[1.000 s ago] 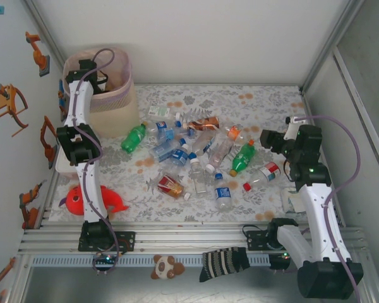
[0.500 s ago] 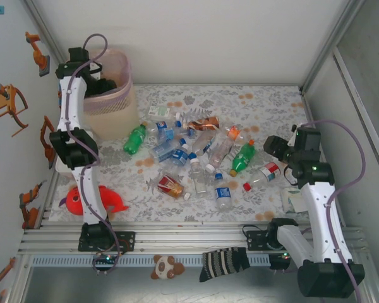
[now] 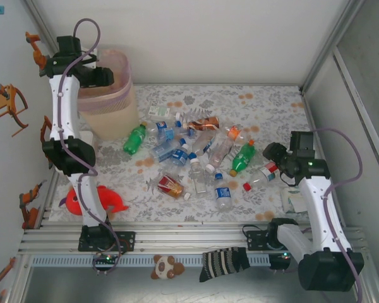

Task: Put the plastic bottles in the bin

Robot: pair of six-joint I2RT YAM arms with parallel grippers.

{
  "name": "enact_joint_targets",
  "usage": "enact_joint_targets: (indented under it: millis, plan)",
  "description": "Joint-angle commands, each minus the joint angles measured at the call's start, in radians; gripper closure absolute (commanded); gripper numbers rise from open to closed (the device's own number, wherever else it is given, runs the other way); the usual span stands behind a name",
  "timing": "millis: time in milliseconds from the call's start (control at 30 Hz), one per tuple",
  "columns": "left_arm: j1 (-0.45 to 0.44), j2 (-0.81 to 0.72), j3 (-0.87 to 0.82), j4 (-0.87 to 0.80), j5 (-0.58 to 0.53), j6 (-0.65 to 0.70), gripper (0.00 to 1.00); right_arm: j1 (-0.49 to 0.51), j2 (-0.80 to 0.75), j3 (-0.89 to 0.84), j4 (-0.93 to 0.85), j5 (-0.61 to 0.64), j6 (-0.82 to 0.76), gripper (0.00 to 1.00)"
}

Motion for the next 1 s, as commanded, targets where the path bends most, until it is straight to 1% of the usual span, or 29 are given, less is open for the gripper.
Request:
enact_joint_targets:
  millis: [0, 133, 233, 400, 533, 667, 833, 967]
  plan:
    - [-0.025, -0.046, -0.035, -0.023, 0.093, 0.015, 0.56, 0.008, 0.0, 0.003, -0.015, 0.02, 0.029, 0.23]
    - [-0.044, -0.044, -0.068, -0.071, 0.116, 0.045, 0.64, 0.008, 0.007, 0.007, -0.013, 0.029, 0.03, 0.24]
    - [-0.05, -0.026, -0.088, -0.101, 0.112, 0.071, 0.7, 0.008, 0.018, 0.008, -0.013, 0.04, 0.032, 0.24]
    - [-0.048, 0.015, -0.105, -0.125, 0.112, 0.1, 0.73, 0.008, 0.034, 0.011, -0.009, 0.058, 0.042, 0.25]
    - [-0.042, 0.049, -0.085, -0.126, 0.112, 0.107, 0.73, 0.008, 0.051, 0.004, 0.002, 0.071, 0.051, 0.25]
    - [-0.029, 0.077, -0.025, -0.125, 0.109, 0.091, 0.73, 0.008, 0.087, -0.01, 0.005, 0.077, 0.079, 0.26]
    - [-0.022, 0.065, 0.049, -0.111, 0.086, 0.068, 0.68, 0.007, 0.129, -0.051, 0.017, 0.106, 0.133, 0.26]
    - [-0.019, 0.026, 0.057, -0.074, 0.075, 0.047, 0.63, 0.007, 0.162, -0.09, 0.058, 0.106, 0.164, 0.24]
